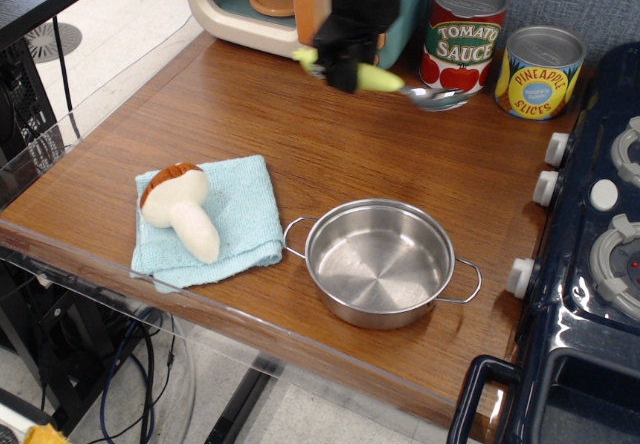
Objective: Move the spoon table
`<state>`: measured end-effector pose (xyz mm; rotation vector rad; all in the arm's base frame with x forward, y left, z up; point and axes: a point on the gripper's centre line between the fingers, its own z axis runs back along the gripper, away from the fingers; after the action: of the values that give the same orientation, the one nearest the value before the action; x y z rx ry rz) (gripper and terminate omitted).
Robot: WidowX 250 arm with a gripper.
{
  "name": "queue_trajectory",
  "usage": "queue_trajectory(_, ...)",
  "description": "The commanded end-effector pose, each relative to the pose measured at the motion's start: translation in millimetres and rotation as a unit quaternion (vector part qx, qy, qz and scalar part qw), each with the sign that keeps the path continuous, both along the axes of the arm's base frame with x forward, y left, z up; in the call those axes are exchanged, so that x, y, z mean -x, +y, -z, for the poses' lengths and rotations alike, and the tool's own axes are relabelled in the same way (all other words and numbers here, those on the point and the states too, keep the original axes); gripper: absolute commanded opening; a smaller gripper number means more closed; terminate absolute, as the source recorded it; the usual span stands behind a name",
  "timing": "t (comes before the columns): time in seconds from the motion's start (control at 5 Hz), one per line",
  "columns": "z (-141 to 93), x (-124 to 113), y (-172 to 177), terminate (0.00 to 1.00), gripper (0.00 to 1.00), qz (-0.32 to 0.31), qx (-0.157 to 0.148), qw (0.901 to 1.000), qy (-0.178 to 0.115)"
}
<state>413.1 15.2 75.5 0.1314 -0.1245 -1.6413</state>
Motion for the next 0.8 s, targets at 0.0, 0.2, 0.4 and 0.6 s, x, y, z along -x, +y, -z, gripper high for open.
queue_trajectory(0.0, -19, -30, -32, 0.0, 0.0, -0.021, 0.003, 0.9986, -0.049)
queue_trajectory(0.2, -4, -37, -42, 0.0, 0.0, -0.015, -0.01, 0.999, -0.041)
queue_trajectory(0.4, 10, -42, -43, 0.0, 0.0, -0.014, -0.02, 0.999, -0.038)
queue_trajectory(0.6, 21, -48, -41, 0.0, 0.0, -0.013, -0.011, 0.9991, -0.039)
